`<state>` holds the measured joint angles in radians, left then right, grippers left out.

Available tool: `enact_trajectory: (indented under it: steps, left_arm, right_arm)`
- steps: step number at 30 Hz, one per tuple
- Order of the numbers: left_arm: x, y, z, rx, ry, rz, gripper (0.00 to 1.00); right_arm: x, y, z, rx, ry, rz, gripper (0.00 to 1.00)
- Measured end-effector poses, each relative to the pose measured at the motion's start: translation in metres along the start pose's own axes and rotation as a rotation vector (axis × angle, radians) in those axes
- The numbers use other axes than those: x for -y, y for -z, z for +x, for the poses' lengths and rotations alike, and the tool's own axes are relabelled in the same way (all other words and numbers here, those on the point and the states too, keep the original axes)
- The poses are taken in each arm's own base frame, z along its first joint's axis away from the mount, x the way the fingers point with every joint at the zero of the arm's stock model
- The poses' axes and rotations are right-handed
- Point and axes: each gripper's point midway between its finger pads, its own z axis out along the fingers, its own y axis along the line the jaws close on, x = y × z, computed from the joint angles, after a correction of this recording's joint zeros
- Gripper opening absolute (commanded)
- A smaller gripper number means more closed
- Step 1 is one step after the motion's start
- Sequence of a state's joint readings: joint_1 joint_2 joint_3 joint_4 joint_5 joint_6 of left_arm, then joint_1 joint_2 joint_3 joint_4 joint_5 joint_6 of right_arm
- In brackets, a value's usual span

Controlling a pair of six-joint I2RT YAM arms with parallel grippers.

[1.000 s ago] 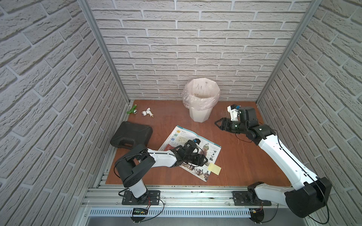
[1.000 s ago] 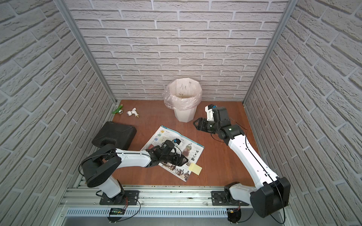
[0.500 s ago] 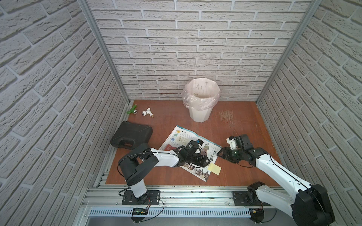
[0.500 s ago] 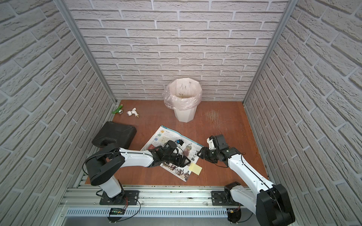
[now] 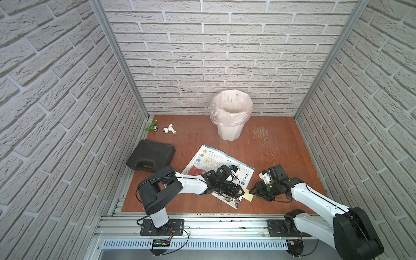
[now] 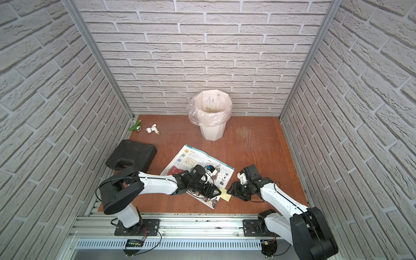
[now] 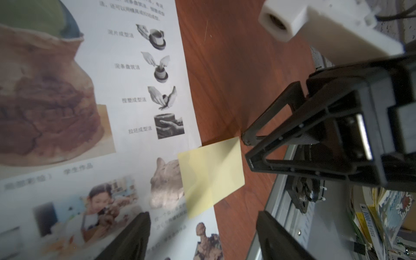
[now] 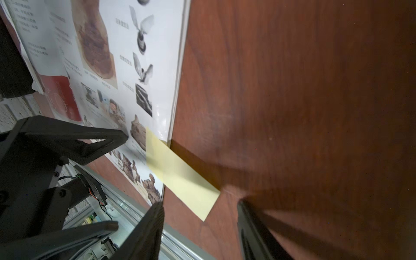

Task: Peel off the used sticky note
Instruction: Tear off the note from the book.

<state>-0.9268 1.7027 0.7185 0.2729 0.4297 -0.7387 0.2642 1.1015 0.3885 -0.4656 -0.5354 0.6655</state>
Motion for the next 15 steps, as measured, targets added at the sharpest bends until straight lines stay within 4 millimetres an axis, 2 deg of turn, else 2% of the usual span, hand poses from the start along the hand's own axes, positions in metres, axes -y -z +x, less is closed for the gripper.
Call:
enact_trajectory:
  steps: [8,15]
  left_arm:
    - [0.004,-0.002,0.003,-0.024,-0.003,0.021,0.71]
    - [0.004,-0.003,0.003,-0.027,-0.003,0.025,0.71]
  right_arm:
    - [-0.015,-0.01,-0.001,-0.045,0.008,-0.092,0.52]
    - [-0.019,-0.016,-0.002,-0.049,-0.023,-0.139,0.38]
